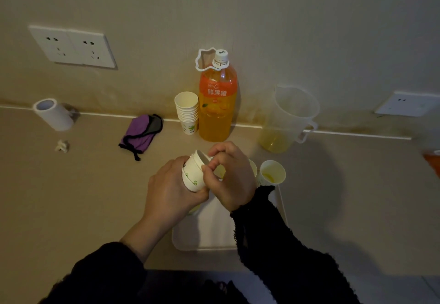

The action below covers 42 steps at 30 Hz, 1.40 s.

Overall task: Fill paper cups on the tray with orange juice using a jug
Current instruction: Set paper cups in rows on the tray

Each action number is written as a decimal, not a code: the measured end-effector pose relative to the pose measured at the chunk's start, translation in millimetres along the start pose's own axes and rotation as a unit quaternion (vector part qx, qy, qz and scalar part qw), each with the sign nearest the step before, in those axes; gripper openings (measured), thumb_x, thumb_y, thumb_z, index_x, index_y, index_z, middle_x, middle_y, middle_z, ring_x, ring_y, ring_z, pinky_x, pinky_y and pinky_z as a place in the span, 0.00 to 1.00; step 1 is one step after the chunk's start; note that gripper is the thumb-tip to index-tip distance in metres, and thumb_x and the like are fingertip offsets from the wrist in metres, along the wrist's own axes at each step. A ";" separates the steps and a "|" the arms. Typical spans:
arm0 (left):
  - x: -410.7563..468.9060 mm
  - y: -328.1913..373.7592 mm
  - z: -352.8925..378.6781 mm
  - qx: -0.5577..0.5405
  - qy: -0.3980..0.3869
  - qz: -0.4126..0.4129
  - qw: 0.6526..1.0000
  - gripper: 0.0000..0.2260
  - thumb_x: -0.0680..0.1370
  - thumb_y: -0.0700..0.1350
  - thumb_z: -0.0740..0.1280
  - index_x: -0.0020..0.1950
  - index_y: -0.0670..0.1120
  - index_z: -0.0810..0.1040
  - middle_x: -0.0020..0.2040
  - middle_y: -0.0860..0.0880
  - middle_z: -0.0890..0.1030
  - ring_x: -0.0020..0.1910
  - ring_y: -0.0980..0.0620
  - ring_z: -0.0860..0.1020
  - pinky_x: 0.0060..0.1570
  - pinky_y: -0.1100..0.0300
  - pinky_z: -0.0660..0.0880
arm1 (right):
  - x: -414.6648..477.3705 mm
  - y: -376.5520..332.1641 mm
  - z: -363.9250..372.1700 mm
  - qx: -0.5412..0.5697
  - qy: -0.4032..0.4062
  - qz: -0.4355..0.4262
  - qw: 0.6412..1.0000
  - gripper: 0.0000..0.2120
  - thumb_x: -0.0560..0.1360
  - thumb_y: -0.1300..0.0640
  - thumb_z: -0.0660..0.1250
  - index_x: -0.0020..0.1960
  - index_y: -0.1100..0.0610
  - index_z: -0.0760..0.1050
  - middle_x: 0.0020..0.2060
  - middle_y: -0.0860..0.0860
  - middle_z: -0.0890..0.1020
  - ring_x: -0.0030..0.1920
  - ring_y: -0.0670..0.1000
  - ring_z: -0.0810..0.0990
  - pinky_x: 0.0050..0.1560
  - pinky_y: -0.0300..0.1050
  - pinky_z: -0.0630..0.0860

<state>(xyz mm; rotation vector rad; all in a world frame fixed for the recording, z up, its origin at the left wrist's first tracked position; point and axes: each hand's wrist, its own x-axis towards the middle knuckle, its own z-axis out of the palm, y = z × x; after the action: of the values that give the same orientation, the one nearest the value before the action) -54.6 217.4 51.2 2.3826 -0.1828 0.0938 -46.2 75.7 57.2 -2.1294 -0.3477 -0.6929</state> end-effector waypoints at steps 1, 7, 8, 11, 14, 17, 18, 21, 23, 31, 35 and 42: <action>1.0 -0.2 -0.3 0.004 0.001 0.000 1.000 0.24 0.59 0.62 0.66 0.52 0.54 0.74 0.42 0.56 0.77 0.41 0.53 0.76 0.39 0.49 0.75 | 0.4 1.9 -0.5 0.002 0.014 -0.005 1.000 0.08 0.67 0.54 0.65 0.32 0.58 0.73 0.43 0.54 0.79 0.42 0.53 0.79 0.41 0.50 0.75; -0.2 -1.0 -0.4 -0.062 0.015 -0.024 0.998 0.25 0.58 0.60 0.68 0.53 0.55 0.74 0.44 0.55 0.78 0.43 0.53 0.78 0.40 0.49 0.76 | 7.0 10.9 -7.5 0.058 0.017 0.049 0.997 0.10 0.69 0.51 0.66 0.41 0.58 0.74 0.49 0.57 0.79 0.51 0.51 0.77 0.52 0.44 0.72; -0.8 1.1 0.0 -0.075 0.022 -0.029 0.996 0.25 0.58 0.60 0.68 0.54 0.55 0.74 0.45 0.55 0.79 0.43 0.54 0.78 0.41 0.49 0.77 | 7.2 9.2 -8.5 0.085 -0.005 0.085 0.993 0.12 0.68 0.48 0.67 0.44 0.56 0.74 0.51 0.56 0.78 0.54 0.50 0.76 0.54 0.42 0.72; 0.1 7.3 0.4 -0.093 0.026 -0.020 0.995 0.25 0.60 0.58 0.70 0.56 0.56 0.74 0.47 0.56 0.79 0.45 0.55 0.78 0.41 0.50 0.77 | 13.1 0.7 -12.4 0.183 -0.090 0.247 0.947 0.18 0.61 0.43 0.72 0.47 0.45 0.70 0.48 0.44 0.77 0.51 0.47 0.78 0.53 0.47 0.76; 2.3 5.5 -1.5 -0.097 0.010 -0.005 0.995 0.25 0.60 0.57 0.72 0.57 0.57 0.74 0.49 0.56 0.79 0.47 0.55 0.78 0.43 0.49 0.77 | 17.9 -2.7 -18.2 0.225 -0.057 0.309 0.922 0.21 0.60 0.49 0.73 0.50 0.49 0.70 0.45 0.45 0.78 0.45 0.43 0.79 0.48 0.46 0.78; 5.8 -8.0 -6.7 -0.095 0.031 -0.038 0.994 0.25 0.60 0.56 0.72 0.55 0.55 0.74 0.48 0.55 0.79 0.46 0.53 0.78 0.43 0.50 0.77 | 19.2 4.1 -31.0 0.198 0.070 0.350 0.913 0.31 0.58 0.42 0.73 0.56 0.53 0.70 0.48 0.46 0.78 0.48 0.46 0.80 0.47 0.42 0.78; 6.7 -13.1 -9.4 -0.096 0.044 -0.054 0.993 0.25 0.59 0.57 0.71 0.54 0.54 0.74 0.47 0.55 0.79 0.46 0.52 0.78 0.43 0.51 0.77 | 18.2 8.3 -36.7 0.155 0.081 0.359 0.917 0.31 0.57 0.41 0.72 0.57 0.52 0.70 0.50 0.45 0.78 0.49 0.46 0.79 0.48 0.43 0.78; 6.3 -25.5 -16.2 -0.119 0.071 -0.094 0.986 0.26 0.63 0.53 0.76 0.58 0.50 0.73 0.50 0.52 0.79 0.48 0.51 0.78 0.42 0.55 0.74 | 4.4 26.5 -45.4 -0.010 -0.006 0.358 0.934 0.34 0.61 0.47 0.74 0.64 0.54 0.69 0.57 0.48 0.76 0.56 0.49 0.76 0.56 0.43 0.73; 3.9 -28.4 -18.0 -0.138 0.081 -0.112 0.981 0.26 0.65 0.48 0.78 0.58 0.49 0.72 0.51 0.51 0.78 0.48 0.51 0.77 0.40 0.58 0.71 | -12.8 34.8 -40.0 -0.060 -0.066 0.335 0.938 0.35 0.64 0.53 0.76 0.67 0.57 0.67 0.61 0.52 0.72 0.60 0.51 0.72 0.56 0.34 0.64; -3.8 -31.9 -13.4 -0.164 0.084 -0.117 0.976 0.26 0.68 0.44 0.77 0.60 0.51 0.69 0.51 0.53 0.75 0.50 0.52 0.75 0.42 0.60 0.70 | -76.8 55.1 5.0 -0.127 -0.225 0.293 0.920 0.39 0.62 0.53 0.76 0.69 0.55 0.63 0.63 0.54 0.70 0.61 0.56 0.73 0.52 0.44 0.73; -5.9 -32.1 -15.2 -0.168 0.080 -0.113 0.976 0.25 0.68 0.44 0.77 0.58 0.54 0.68 0.51 0.54 0.75 0.49 0.54 0.74 0.40 0.65 0.69 | -89.0 57.6 13.0 -0.121 -0.250 0.309 0.910 0.44 0.64 0.52 0.76 0.74 0.54 0.57 0.67 0.54 0.67 0.65 0.56 0.70 0.58 0.45 0.71; -8.5 -39.0 -19.5 -0.164 0.079 -0.122 0.976 0.25 0.67 0.45 0.78 0.58 0.54 0.69 0.48 0.59 0.75 0.49 0.55 0.75 0.41 0.67 0.70 | -93.4 60.0 23.1 -0.118 -0.246 0.314 0.909 0.44 0.67 0.54 0.75 0.75 0.57 0.55 0.69 0.56 0.65 0.67 0.55 0.68 0.60 0.43 0.69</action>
<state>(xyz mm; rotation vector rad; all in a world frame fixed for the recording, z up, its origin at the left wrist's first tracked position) -57.1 259.7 38.0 2.0390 0.1607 0.1260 -85.2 57.8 -47.8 -2.4377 0.1813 0.1942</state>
